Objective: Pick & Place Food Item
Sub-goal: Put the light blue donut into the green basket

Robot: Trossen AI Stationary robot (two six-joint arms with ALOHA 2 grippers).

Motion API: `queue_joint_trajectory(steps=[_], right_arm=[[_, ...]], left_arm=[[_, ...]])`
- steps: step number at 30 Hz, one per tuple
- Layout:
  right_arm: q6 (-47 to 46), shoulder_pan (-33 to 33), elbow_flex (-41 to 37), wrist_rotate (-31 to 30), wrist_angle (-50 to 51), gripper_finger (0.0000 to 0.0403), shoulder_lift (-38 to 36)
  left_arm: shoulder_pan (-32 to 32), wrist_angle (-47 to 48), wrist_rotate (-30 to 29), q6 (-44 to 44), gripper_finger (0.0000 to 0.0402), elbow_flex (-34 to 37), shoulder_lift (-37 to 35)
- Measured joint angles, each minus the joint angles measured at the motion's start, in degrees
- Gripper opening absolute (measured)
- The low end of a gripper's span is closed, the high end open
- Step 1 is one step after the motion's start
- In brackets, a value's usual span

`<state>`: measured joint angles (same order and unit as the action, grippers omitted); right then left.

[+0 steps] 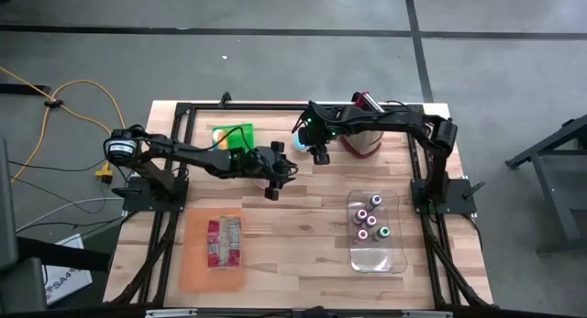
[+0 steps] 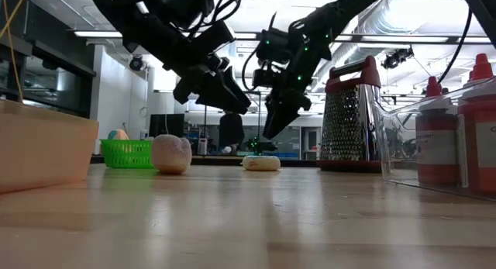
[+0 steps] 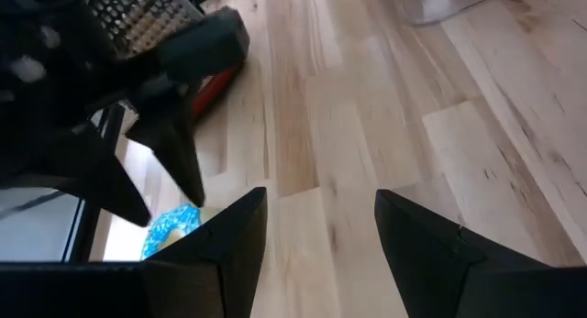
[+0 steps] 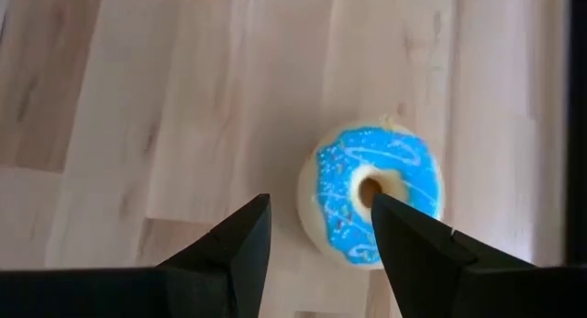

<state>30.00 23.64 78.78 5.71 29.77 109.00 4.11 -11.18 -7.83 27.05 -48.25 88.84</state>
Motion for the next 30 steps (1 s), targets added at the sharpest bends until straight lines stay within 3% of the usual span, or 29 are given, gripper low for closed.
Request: queue_joint_trajectory(steps=[8, 14, 30], right_arm=[[0.2, 1.0, -0.1, 0.7, -2.1, 0.0179, 1.2], [0.0, 1.8, -0.1, 4.8, -3.6, 0.0179, 1.2], [-1.7, 4.1, 0.0, 6.0, -4.5, 0.0179, 5.2]], left_arm=[[-0.3, 0.0, 0.0, -2.9, 0.0195, 0.0, 0.0], [-0.3, 0.0, 0.0, -3.0, 0.0195, 0.0, 0.0], [-0.3, 0.0, 0.0, -3.4, 0.0195, 0.0, 0.0]])
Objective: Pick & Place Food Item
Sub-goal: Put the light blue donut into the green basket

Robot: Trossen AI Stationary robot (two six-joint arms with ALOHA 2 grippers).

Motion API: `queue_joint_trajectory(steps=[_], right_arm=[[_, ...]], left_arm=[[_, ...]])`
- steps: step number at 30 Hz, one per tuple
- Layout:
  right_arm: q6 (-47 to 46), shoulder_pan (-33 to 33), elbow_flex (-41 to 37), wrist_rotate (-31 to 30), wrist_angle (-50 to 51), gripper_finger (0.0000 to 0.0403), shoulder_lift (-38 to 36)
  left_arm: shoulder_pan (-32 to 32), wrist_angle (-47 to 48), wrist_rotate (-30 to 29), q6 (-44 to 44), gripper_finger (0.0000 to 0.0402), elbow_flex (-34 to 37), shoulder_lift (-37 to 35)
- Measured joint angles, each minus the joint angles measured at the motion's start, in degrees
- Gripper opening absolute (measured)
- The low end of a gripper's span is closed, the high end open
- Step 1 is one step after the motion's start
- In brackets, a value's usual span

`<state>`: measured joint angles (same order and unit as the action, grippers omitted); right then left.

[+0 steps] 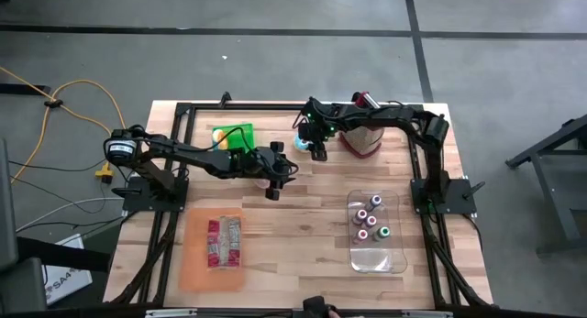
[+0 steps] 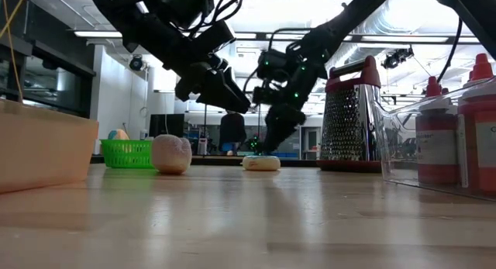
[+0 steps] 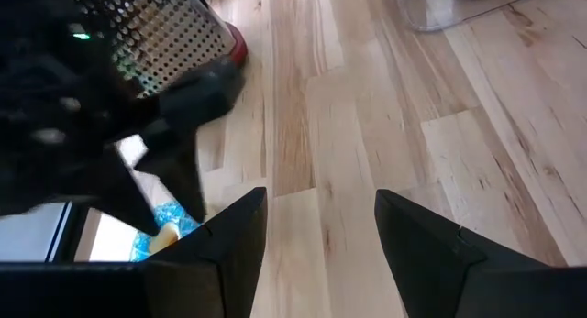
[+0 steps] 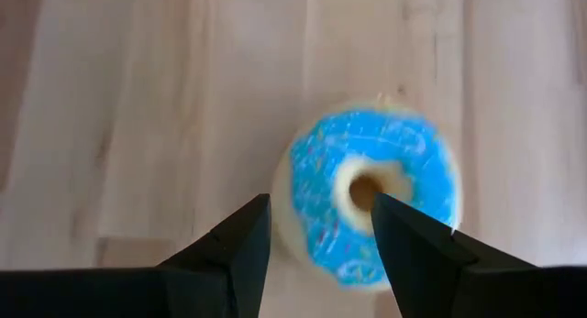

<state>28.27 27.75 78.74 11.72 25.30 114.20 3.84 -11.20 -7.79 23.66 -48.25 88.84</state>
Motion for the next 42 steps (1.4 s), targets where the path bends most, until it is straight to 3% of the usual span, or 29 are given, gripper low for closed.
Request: queue_joint_trajectory(steps=[15, 29, 36, 42], right_arm=[[-1.2, 0.0, 0.1, 2.6, -0.8, 0.0179, 2.2], [-0.2, 0.1, 0.0, -2.7, 1.7, 0.0179, 2.5], [0.1, 0.1, 0.0, -2.6, 2.0, 0.0179, 2.5], [0.1, 0.1, 0.0, -2.6, 1.8, 0.015, 2.5]], left_arm=[[0.0, 0.0, 0.0, -0.1, 0.0195, 0.0, 0.0], [0.0, 0.0, 0.0, -0.1, 0.0195, 0.0, 0.0], [0.0, 0.0, 0.0, -0.1, 0.0195, 0.0, 0.0], [0.0, 0.0, 0.0, -0.1, 0.0195, 0.0, 0.0]])
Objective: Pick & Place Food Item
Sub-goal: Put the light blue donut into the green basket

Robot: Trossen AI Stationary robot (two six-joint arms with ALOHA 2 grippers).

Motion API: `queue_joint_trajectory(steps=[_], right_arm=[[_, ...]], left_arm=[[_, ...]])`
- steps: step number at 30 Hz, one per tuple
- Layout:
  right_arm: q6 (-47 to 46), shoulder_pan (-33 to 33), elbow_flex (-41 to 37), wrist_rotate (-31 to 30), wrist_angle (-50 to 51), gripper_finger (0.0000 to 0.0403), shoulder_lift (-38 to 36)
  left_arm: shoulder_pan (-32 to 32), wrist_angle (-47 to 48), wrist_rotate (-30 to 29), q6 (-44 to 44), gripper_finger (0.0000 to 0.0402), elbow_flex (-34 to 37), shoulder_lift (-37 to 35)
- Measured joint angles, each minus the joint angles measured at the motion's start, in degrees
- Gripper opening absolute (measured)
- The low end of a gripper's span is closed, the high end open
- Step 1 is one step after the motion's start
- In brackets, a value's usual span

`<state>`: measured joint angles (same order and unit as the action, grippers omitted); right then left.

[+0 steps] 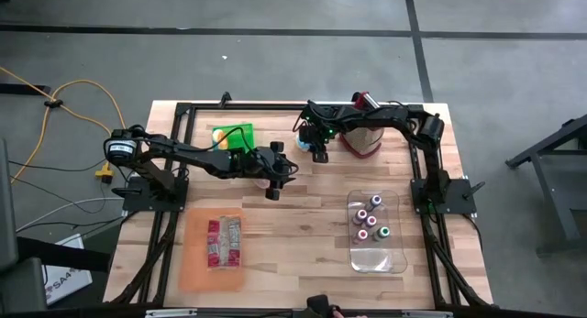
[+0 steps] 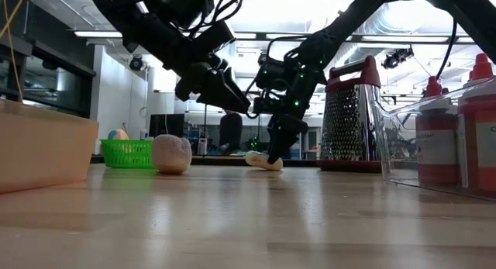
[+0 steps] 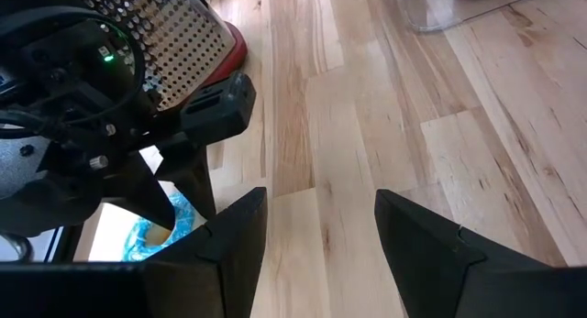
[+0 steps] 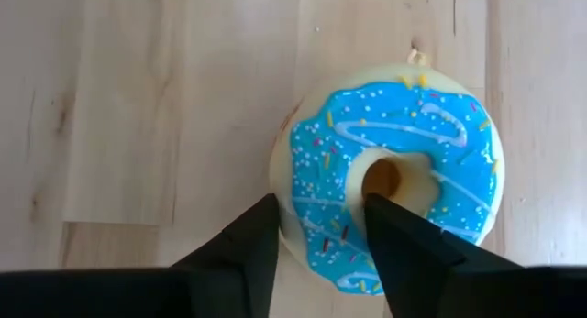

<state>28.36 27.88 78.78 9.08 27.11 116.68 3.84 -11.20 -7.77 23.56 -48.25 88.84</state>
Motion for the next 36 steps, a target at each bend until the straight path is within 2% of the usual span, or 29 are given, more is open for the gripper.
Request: queue_joint_trajectory(steps=[8, 17, 36], right_arm=[[0.4, 0.0, 0.0, -0.2, -0.5, 0.0111, 0.0], [0.4, 0.0, 0.0, -0.2, -0.5, 0.0114, 0.0], [0.4, 0.0, 0.0, -0.5, -0.2, 0.0092, -0.5]], left_arm=[[0.0, 0.0, 0.0, 0.0, 0.0195, 0.0, 0.0], [0.0, 0.0, 0.0, 0.0, 0.0195, 0.0, 0.0], [0.0, 0.0, 0.0, 0.0, 0.0195, 0.0, 0.0]])
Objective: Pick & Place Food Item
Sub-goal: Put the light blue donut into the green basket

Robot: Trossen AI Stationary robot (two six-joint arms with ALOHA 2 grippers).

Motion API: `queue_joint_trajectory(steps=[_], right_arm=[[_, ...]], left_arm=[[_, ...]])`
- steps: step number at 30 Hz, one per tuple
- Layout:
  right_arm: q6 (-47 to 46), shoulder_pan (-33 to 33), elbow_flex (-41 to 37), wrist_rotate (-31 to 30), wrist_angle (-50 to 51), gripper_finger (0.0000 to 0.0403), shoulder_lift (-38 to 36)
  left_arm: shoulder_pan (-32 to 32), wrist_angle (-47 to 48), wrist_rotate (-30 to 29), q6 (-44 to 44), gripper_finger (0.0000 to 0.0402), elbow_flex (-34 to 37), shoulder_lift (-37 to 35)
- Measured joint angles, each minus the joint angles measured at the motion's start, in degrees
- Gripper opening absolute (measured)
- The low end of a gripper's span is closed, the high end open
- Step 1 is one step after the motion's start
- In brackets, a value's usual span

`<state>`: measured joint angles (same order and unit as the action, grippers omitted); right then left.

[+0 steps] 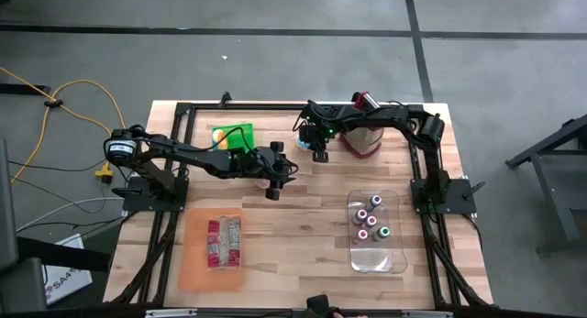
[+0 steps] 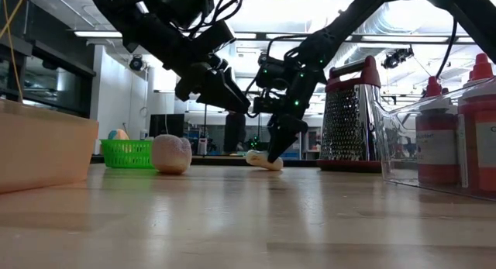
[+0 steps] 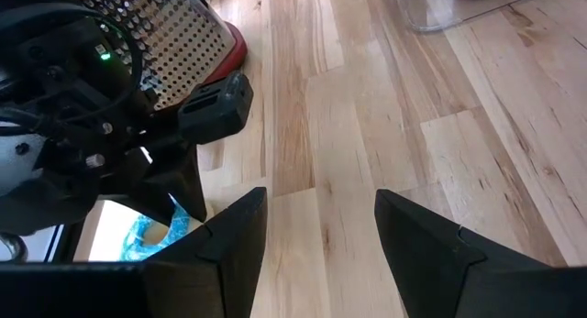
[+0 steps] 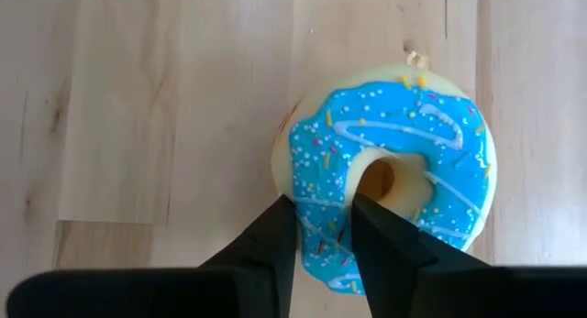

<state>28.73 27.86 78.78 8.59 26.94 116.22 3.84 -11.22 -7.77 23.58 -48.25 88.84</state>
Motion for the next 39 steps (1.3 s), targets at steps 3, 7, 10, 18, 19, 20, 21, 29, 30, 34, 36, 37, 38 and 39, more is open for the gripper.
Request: queue_joint_trajectory(steps=[3, 7, 10, 18, 19, 20, 21, 29, 30, 34, 36, 37, 38, 39], right_arm=[[0.0, -0.2, 0.0, -1.0, 0.7, 0.0091, -1.3], [-1.0, -0.2, 0.0, -0.3, 2.9, 0.0091, -5.1], [-4.1, -0.1, 0.0, 4.5, 5.1, 0.0091, -8.7], [-11.6, -1.0, 0.0, 11.8, 11.1, 0.0091, -15.5], [-12.3, -1.4, 0.0, 11.9, 12.2, 0.0091, -15.8], [-12.8, -1.9, 0.0, 12.0, 12.7, 0.0091, -16.0], [-13.5, -2.3, 0.0, 12.3, 13.2, 0.0091, -16.0], [-16.5, -6.1, 0.0, 15.0, 17.2, 0.0091, -15.9], [-17.0, -6.6, 0.0, 15.0, 17.2, 0.0091, -15.9], [-18.4, -7.9, 0.0, 15.0, 17.2, 0.0091, -15.9], [-18.4, -8.5, 0.0, 15.0, 17.2, 0.0091, -15.9], [-18.5, -8.8, 0.0, 15.0, 17.2, 0.0091, -15.9], [-18.6, -9.1, 0.0, 15.0, 17.2, 0.0091, -15.9], [-18.8, -9.3, 0.0, 15.0, 17.2, 0.0091, -15.9]], left_arm=[[0.0, 0.0, 0.0, 0.0, 0.0195, 0.0, 0.0], [0.0, 0.0, 0.0, 0.0, 0.0195, 0.0, 0.0], [0.0, 0.0, 0.0, 0.5, 0.0195, 0.0, 0.0], [0.0, -0.2, 0.0, 2.1, 0.0195, 0.0, 0.0], [0.0, -0.2, 0.0, 2.5, 0.0195, 0.0, 0.0], [0.0, -0.2, -0.1, 2.6, 0.0195, 0.0, 0.0], [0.0, -0.2, -0.6, 2.6, 0.0195, 0.0, -0.1], [-1.4, -0.8, -9.9, 9.1, 0.0195, 0.0, -0.2], [-1.9, -1.1, -10.7, 9.9, 0.0195, 0.0, -0.2], [-3.4, -4.7, -12.0, 12.5, 0.0195, 0.0, -0.2], [-4.3, -6.4, -12.1, 13.6, 0.0195, 0.0, -0.2], [-4.7, -7.1, -12.1, 14.1, 0.0195, 0.0, -0.2], [-5.1, -7.7, -12.1, 14.8, 0.0195, 0.0, -0.2], [-5.5, -8.2, -12.1, 15.6, 0.0195, 0.0, -0.2]])
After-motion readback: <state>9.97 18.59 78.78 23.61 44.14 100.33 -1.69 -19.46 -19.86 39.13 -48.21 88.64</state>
